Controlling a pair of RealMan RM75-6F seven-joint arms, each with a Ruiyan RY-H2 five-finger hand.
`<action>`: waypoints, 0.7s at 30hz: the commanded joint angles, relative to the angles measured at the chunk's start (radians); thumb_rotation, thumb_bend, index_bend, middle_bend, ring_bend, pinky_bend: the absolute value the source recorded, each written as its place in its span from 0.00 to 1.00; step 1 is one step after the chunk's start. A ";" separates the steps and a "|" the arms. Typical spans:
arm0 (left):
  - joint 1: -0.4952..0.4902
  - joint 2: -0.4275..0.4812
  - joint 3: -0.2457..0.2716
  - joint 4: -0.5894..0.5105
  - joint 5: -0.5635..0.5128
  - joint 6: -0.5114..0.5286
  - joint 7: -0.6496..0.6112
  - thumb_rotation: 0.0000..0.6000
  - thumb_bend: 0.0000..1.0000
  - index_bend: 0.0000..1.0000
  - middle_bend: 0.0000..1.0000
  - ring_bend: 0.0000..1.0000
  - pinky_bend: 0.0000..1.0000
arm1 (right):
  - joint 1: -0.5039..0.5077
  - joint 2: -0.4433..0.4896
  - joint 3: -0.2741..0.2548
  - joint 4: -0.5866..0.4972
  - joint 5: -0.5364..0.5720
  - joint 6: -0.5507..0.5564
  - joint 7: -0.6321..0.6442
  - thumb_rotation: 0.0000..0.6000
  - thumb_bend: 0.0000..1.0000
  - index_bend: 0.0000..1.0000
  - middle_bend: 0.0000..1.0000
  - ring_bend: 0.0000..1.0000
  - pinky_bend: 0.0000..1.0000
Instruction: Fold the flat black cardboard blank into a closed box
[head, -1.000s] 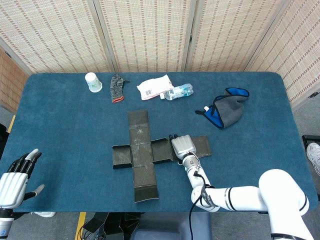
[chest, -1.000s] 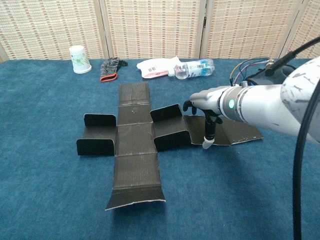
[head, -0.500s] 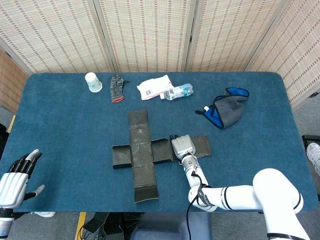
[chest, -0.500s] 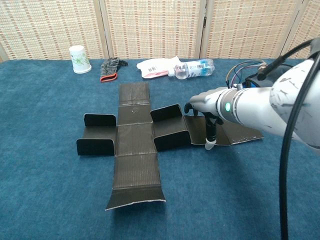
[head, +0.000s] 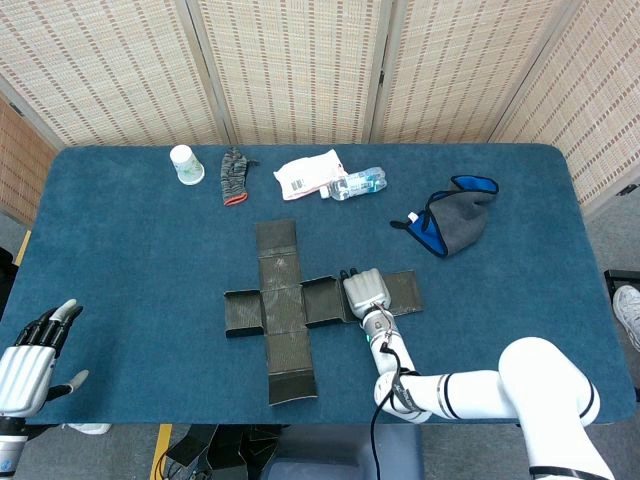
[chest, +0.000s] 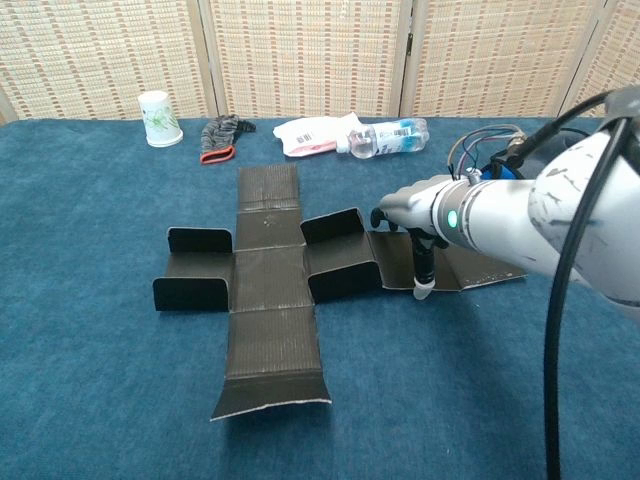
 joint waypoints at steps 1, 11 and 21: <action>0.000 0.000 0.001 0.002 0.000 0.000 -0.008 1.00 0.13 0.09 0.09 0.10 0.18 | 0.003 -0.009 -0.006 0.007 -0.004 0.008 -0.009 1.00 0.00 0.08 0.14 0.78 0.94; 0.001 -0.005 0.002 0.017 0.000 -0.001 -0.026 1.00 0.13 0.09 0.09 0.10 0.18 | 0.003 -0.026 -0.002 0.012 -0.005 0.013 -0.021 1.00 0.00 0.08 0.15 0.78 0.94; -0.007 -0.016 -0.002 0.040 0.007 -0.001 -0.042 1.00 0.13 0.09 0.09 0.10 0.18 | -0.008 -0.046 -0.005 0.025 -0.063 0.031 -0.006 1.00 0.04 0.16 0.26 0.81 0.94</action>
